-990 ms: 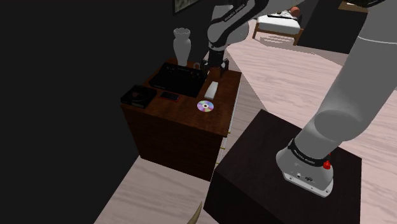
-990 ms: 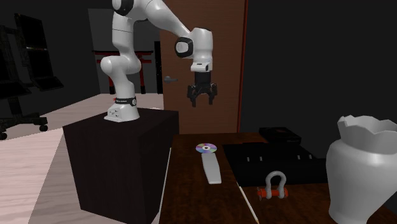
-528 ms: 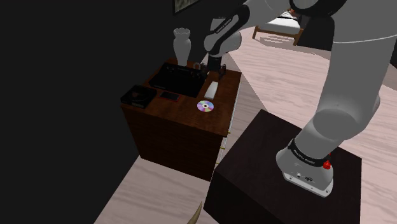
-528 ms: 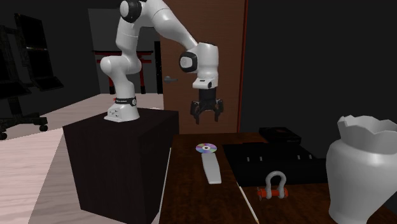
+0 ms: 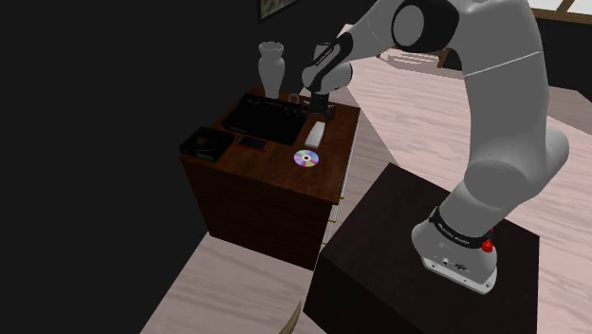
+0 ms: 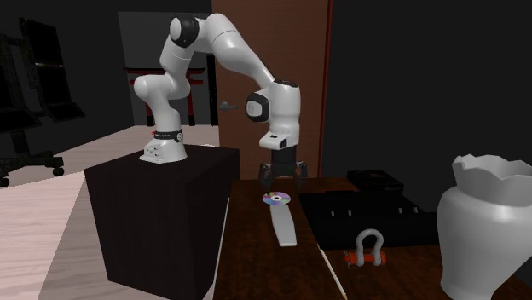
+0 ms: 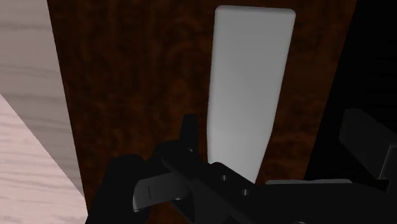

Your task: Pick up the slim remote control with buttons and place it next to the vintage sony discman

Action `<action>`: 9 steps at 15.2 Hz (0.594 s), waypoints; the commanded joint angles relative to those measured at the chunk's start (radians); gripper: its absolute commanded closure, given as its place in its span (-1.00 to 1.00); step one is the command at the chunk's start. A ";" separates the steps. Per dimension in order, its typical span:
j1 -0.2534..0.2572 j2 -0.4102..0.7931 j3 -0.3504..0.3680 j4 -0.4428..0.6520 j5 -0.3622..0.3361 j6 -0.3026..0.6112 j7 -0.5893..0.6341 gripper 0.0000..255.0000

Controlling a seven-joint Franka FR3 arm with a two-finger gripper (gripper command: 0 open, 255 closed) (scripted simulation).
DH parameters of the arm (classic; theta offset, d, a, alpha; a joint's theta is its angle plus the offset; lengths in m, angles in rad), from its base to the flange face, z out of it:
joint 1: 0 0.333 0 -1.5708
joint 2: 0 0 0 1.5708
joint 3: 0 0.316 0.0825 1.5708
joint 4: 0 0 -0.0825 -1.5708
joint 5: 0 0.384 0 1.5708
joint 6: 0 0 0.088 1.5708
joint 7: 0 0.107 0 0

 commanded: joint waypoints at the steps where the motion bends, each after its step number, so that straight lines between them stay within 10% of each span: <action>1: -0.016 0.073 -0.007 0.071 0.013 0.002 0.021 -1.00; 9: -0.043 0.220 -0.010 0.194 0.033 0.024 0.045 -1.00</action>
